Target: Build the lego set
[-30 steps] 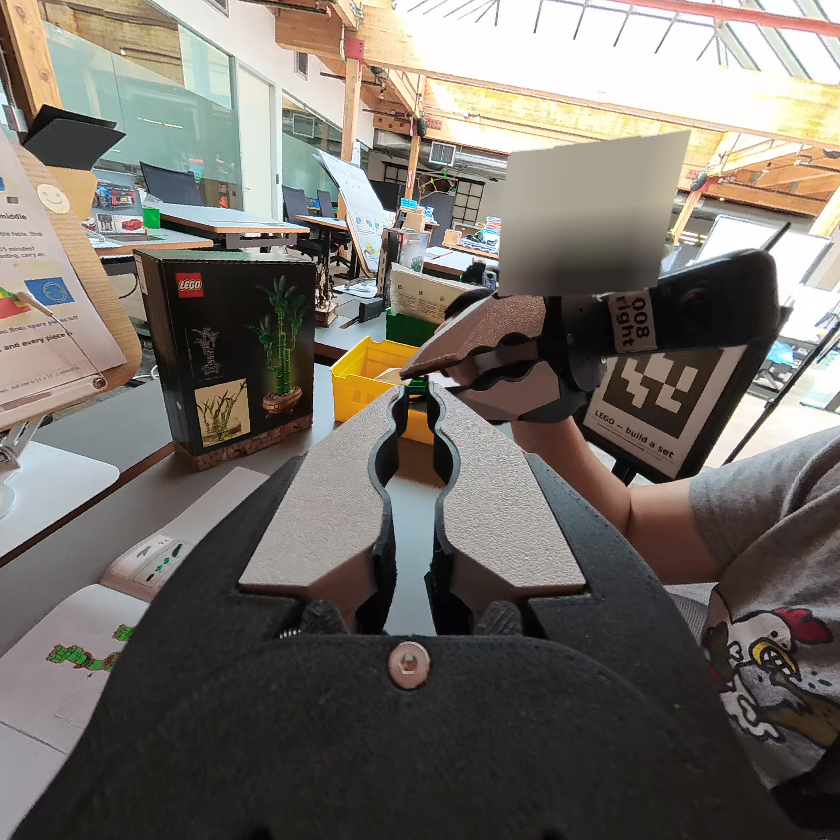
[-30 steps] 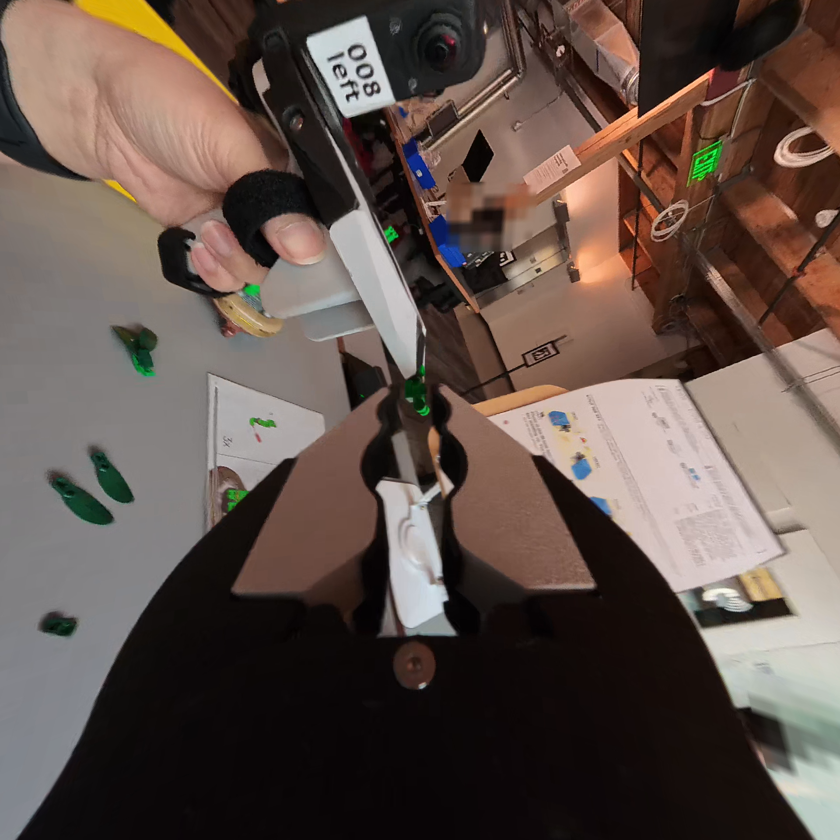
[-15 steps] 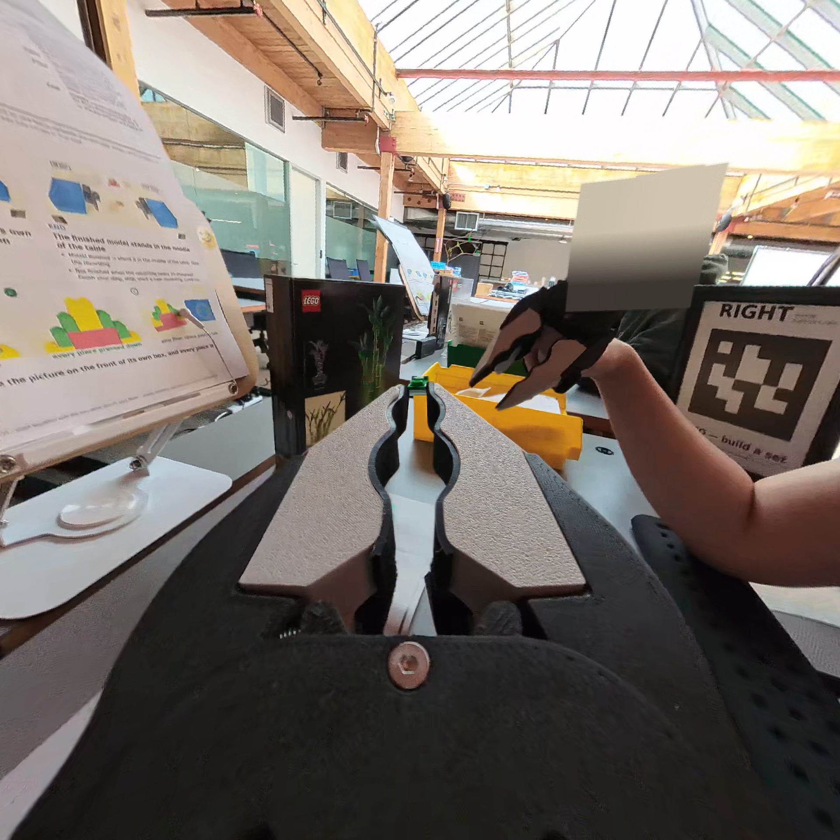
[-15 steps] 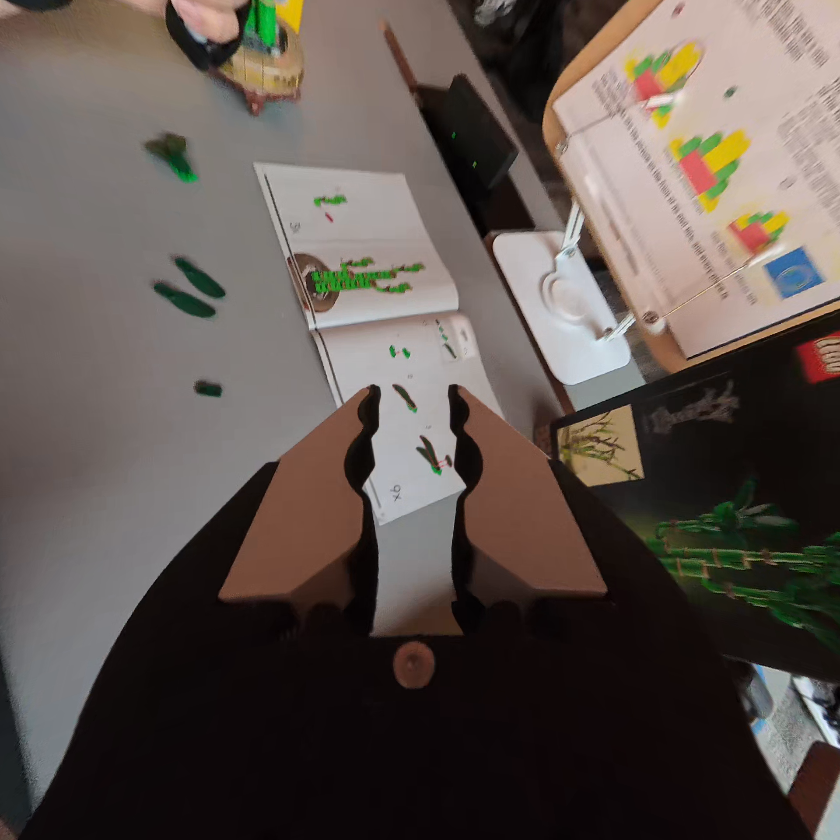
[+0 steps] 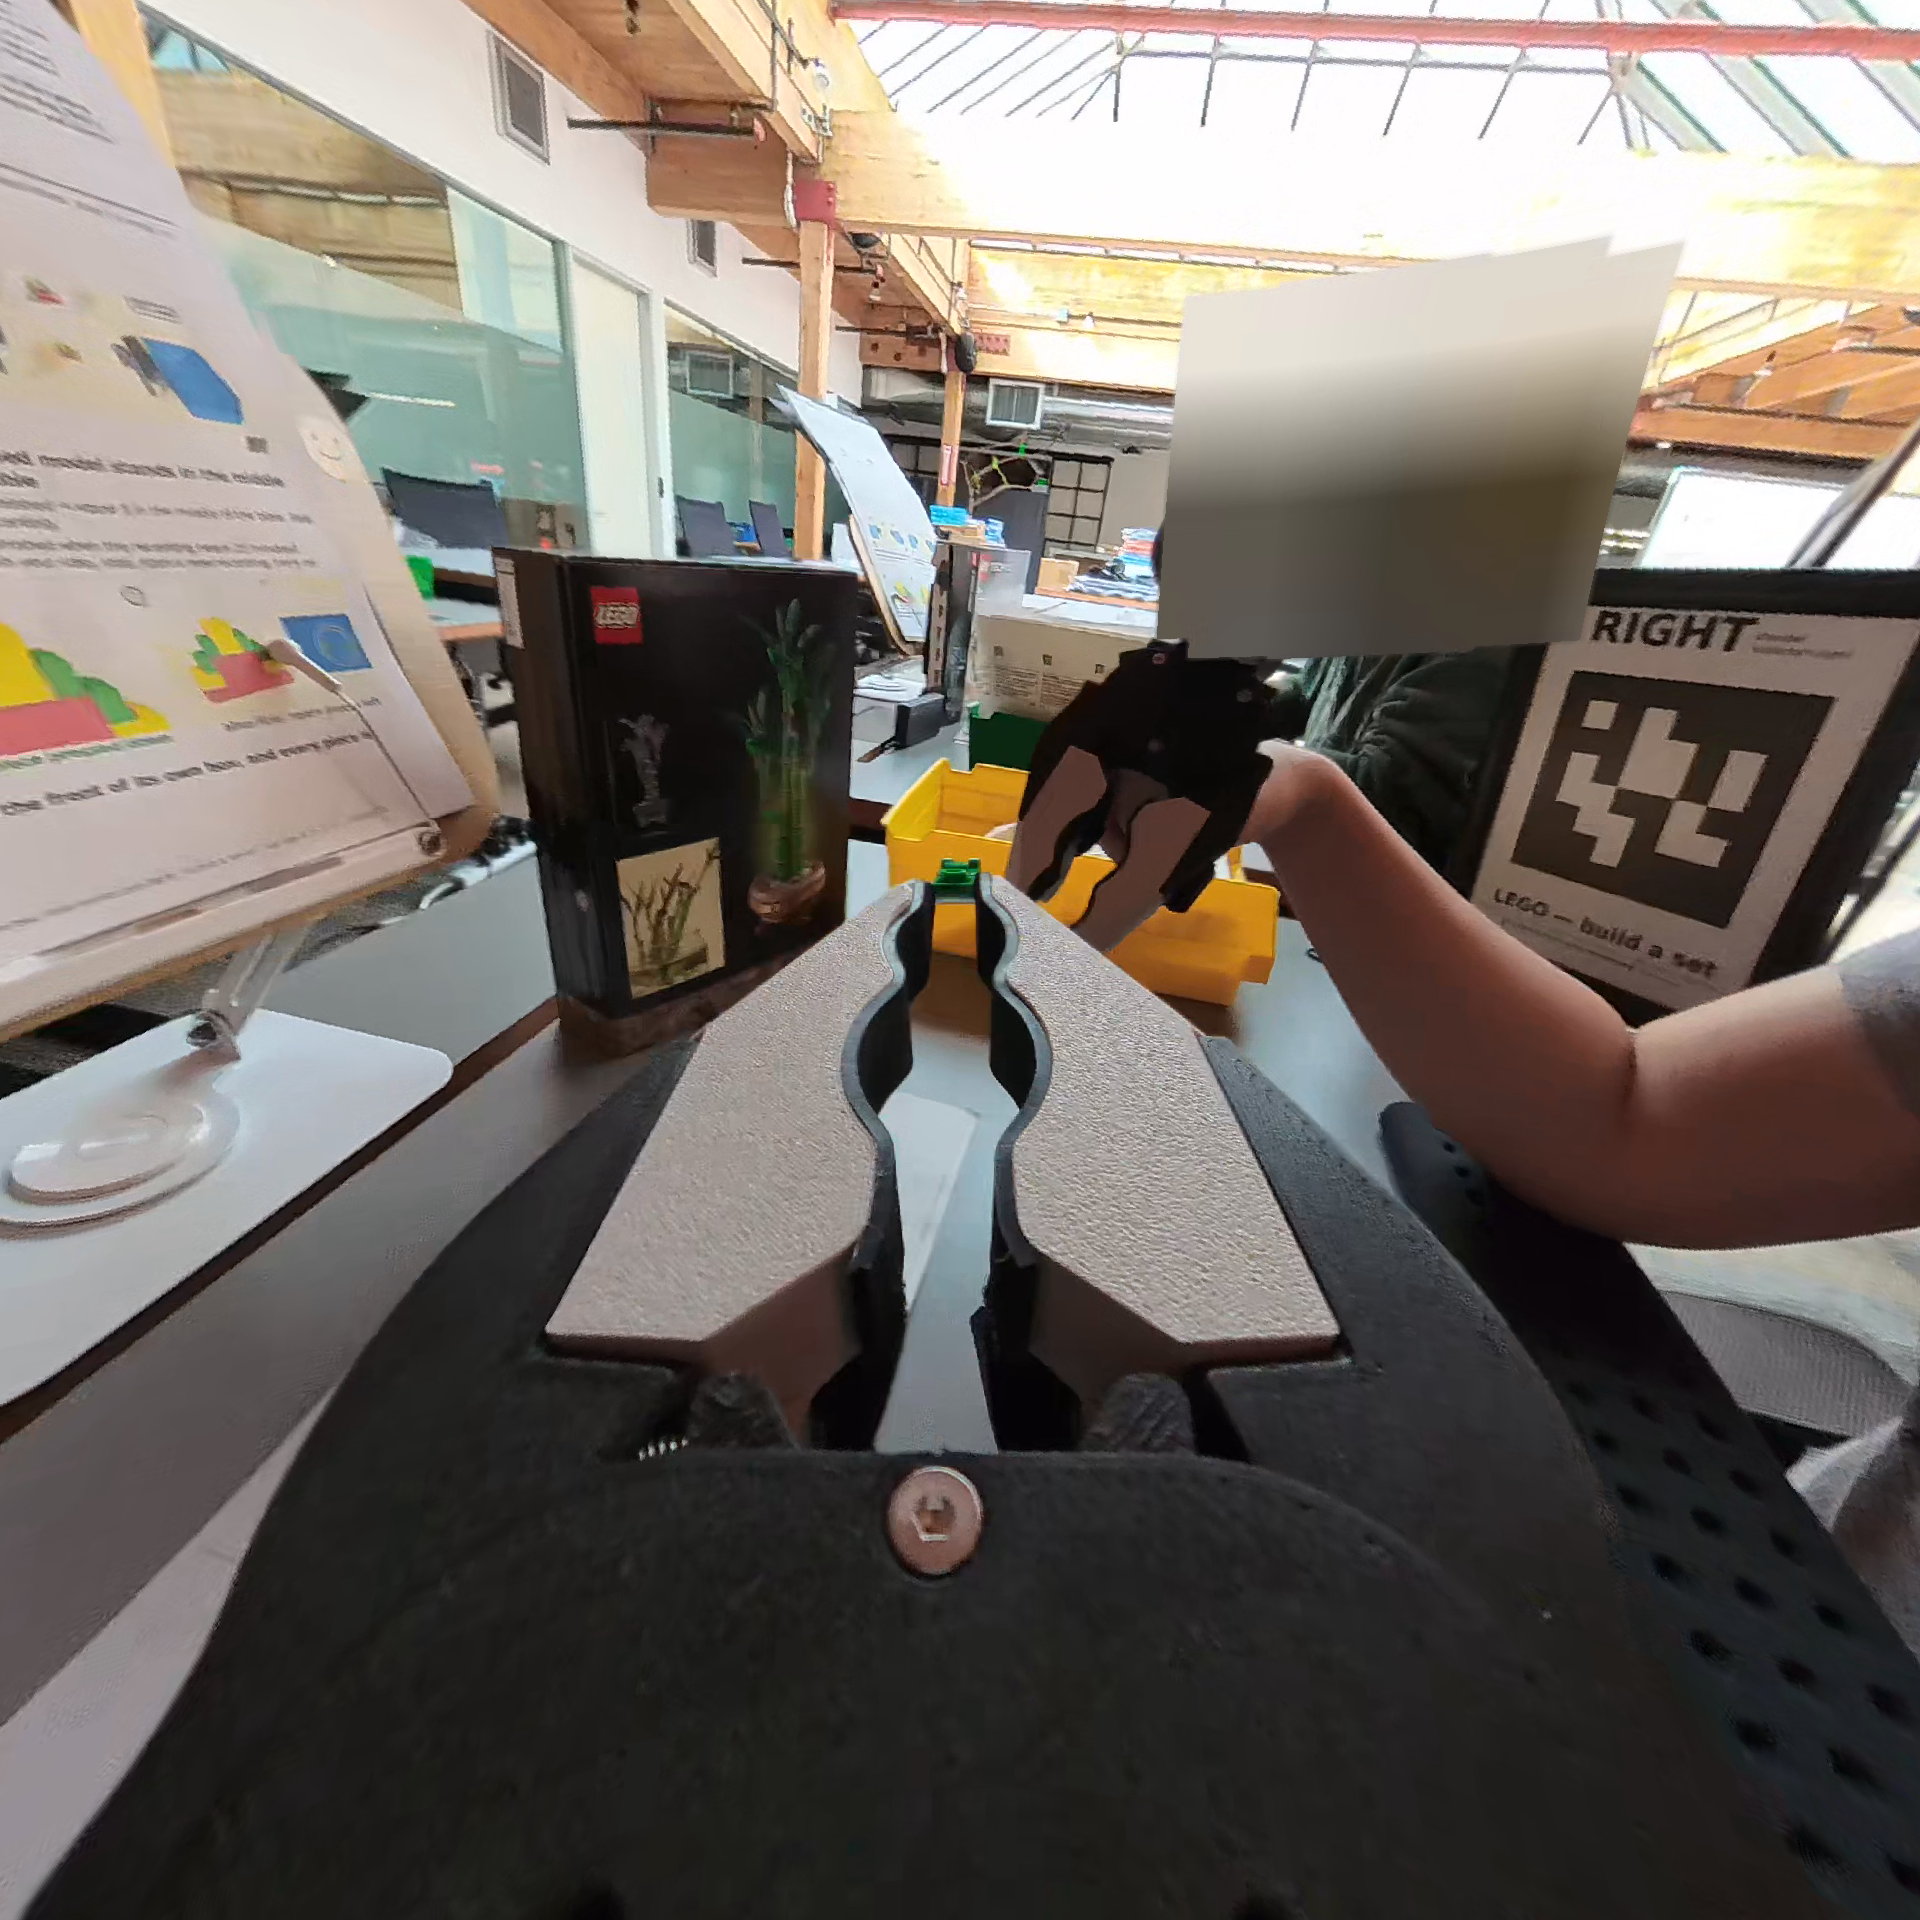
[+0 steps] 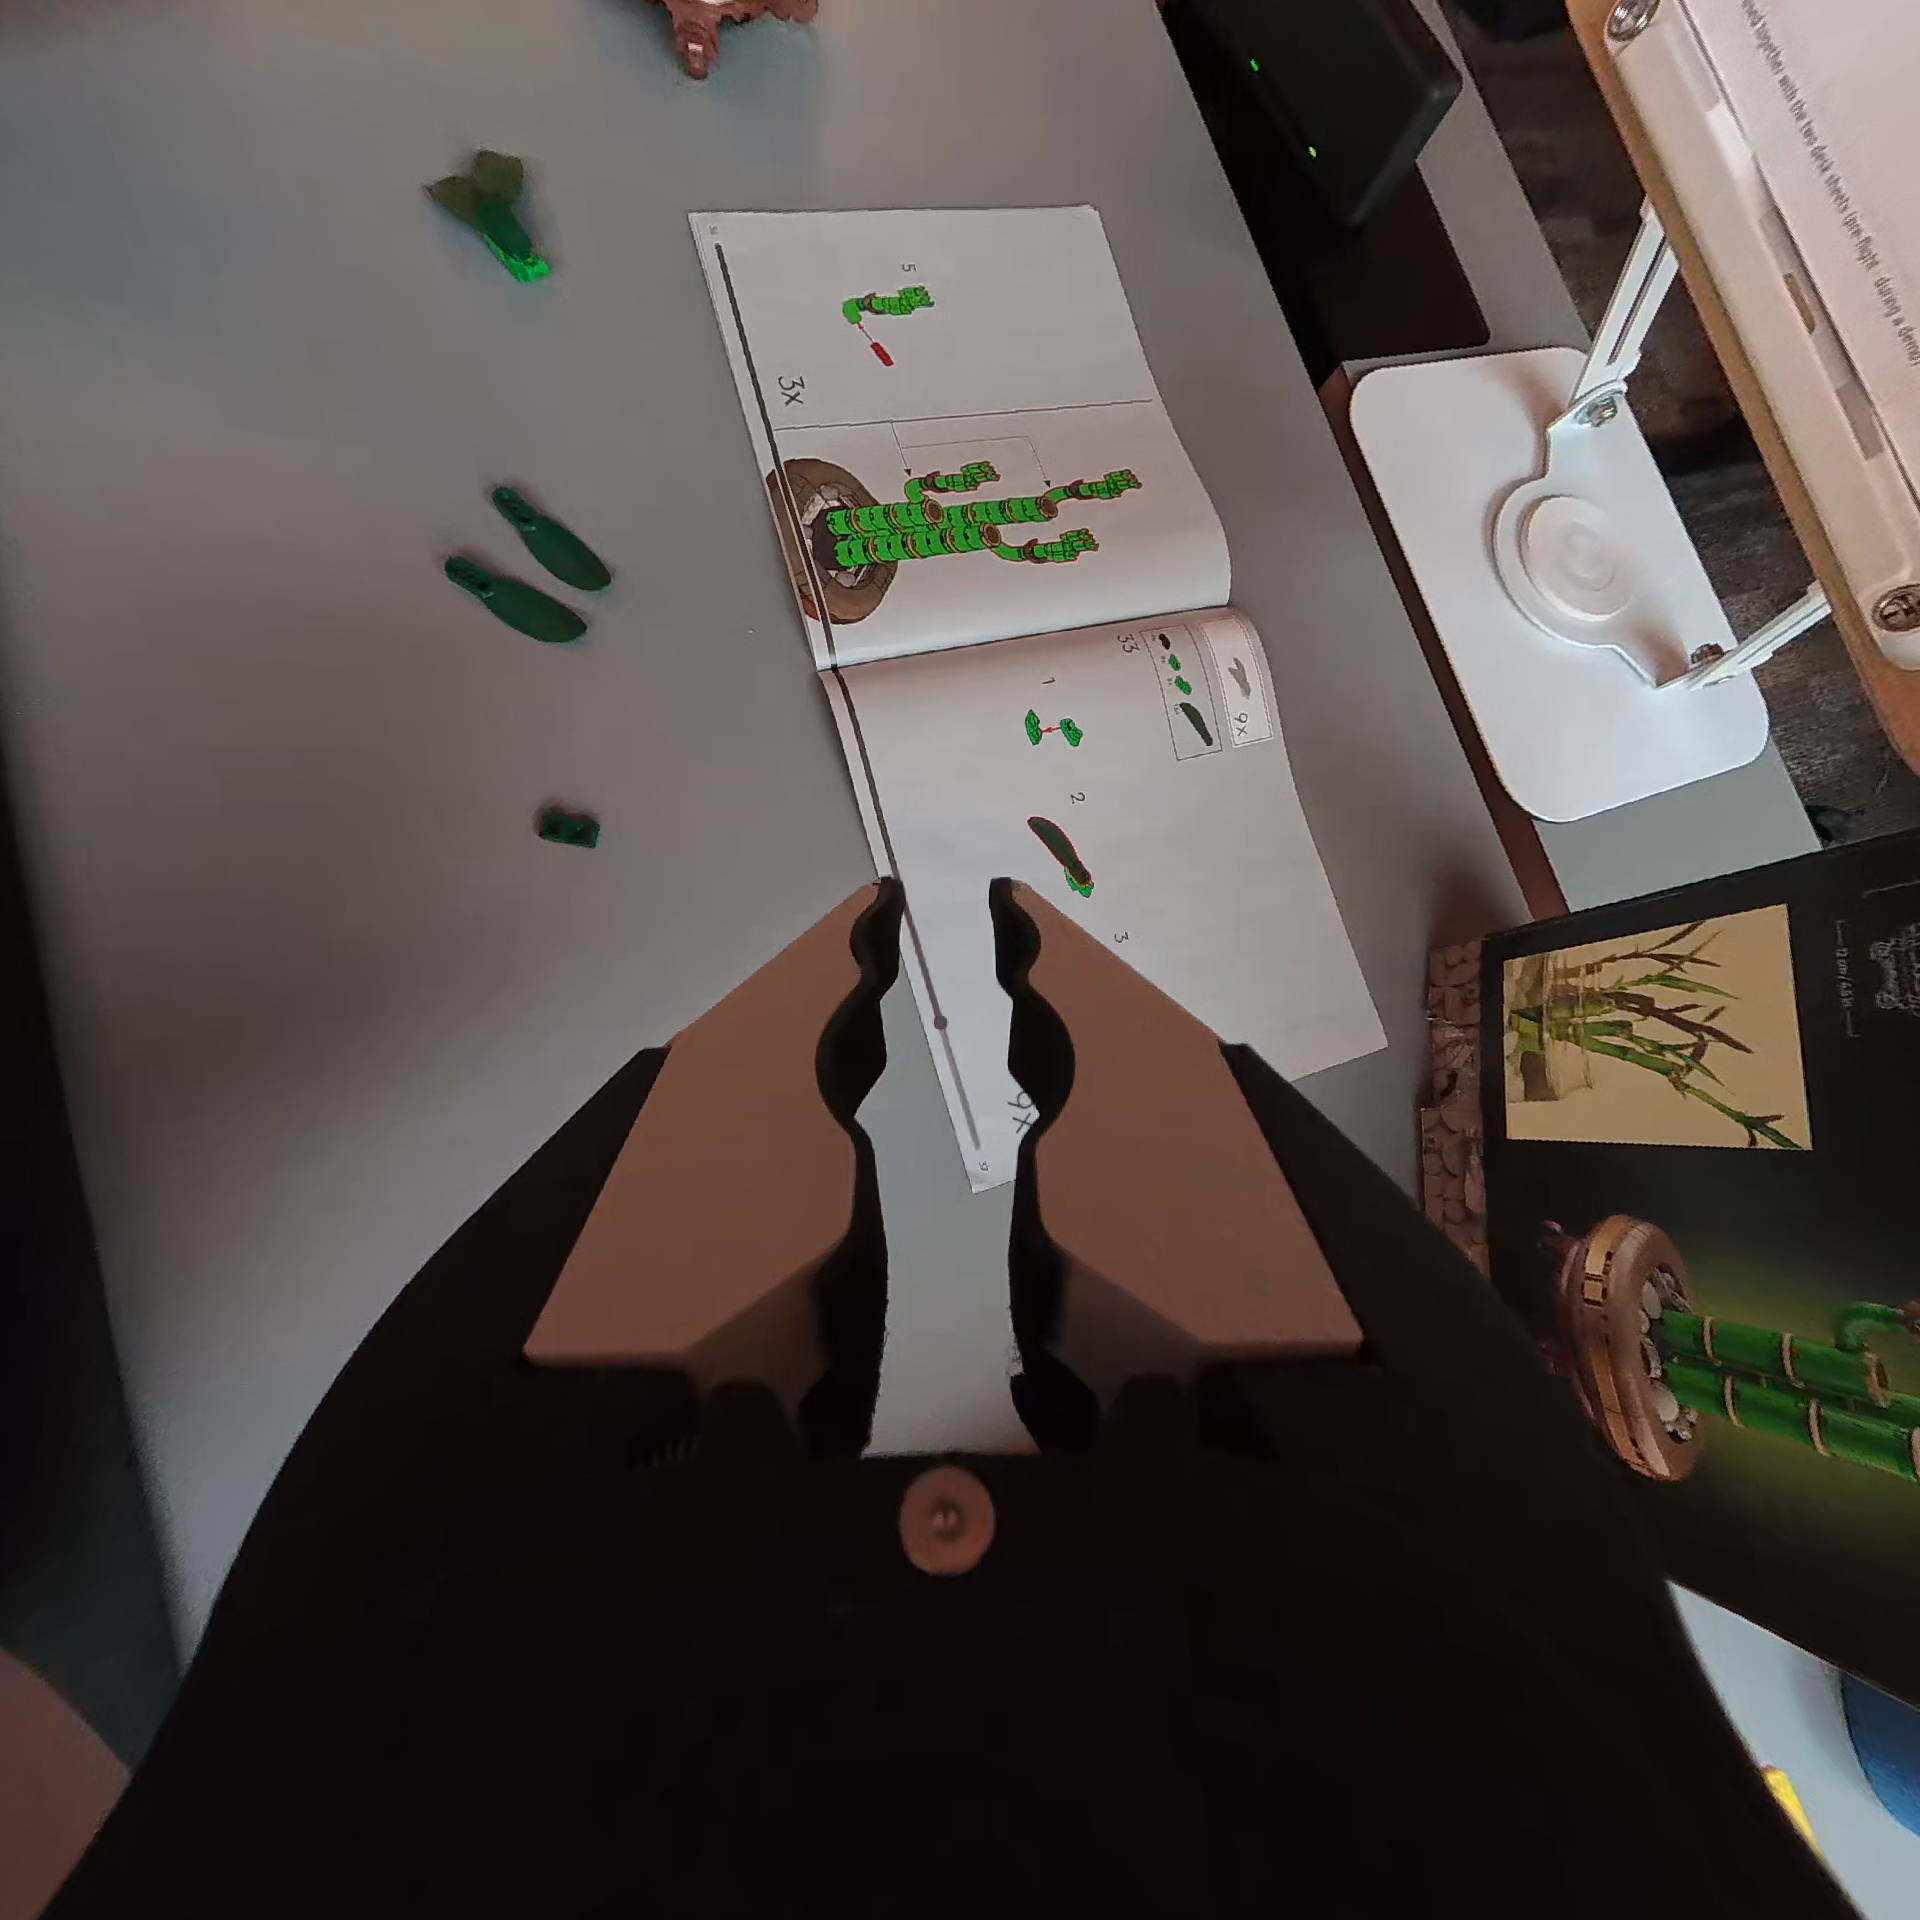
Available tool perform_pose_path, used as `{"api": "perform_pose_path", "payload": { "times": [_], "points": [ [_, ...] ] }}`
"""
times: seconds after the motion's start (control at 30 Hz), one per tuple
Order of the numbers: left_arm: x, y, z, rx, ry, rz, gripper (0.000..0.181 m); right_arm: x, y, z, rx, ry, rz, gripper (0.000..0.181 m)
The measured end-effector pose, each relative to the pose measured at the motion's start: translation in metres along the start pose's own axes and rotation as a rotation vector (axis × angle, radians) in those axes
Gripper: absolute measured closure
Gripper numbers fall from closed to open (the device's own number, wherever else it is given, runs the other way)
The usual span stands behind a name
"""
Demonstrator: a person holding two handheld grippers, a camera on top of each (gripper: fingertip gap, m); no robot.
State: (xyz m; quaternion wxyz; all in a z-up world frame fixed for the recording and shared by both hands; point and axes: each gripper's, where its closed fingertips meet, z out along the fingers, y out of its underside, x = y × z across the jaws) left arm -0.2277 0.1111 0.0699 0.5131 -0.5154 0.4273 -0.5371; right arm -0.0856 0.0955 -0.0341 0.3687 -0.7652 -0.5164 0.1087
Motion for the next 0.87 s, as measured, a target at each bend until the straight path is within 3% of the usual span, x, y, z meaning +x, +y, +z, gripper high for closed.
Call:
{"api": "perform_pose_path", "payload": {
  "times": [0.2,0.33,0.6,0.67,0.73,0.87],
  "points": [
    [0.028,-0.002,0.011,-0.044,0.058,0.058,0.175,-0.003,-0.015,-0.003,0.057,-0.013,-0.005,0.166],
    [0.035,-0.002,0.015,-0.057,0.083,-0.013,0.175,-0.011,-0.026,-0.007,0.103,-0.035,-0.029,0.166],
    [0.039,-0.001,0.019,-0.079,0.057,0.057,0.175,0.0,-0.009,-0.006,0.054,0.0,0.014,0.166],
    [0.015,0.011,0.018,-0.159,-0.105,0.143,0.175,0.025,0.001,-0.006,-0.022,0.148,0.032,0.165],
    [-0.016,0.027,0.011,-0.3,-0.311,0.273,0.175,0.07,0.002,-0.017,-0.066,0.43,0.07,0.16],
    [-0.051,0.047,-0.009,-0.543,-0.567,0.442,0.175,0.13,-0.036,-0.068,0.093,1.006,0.25,0.154]
  ]
}}
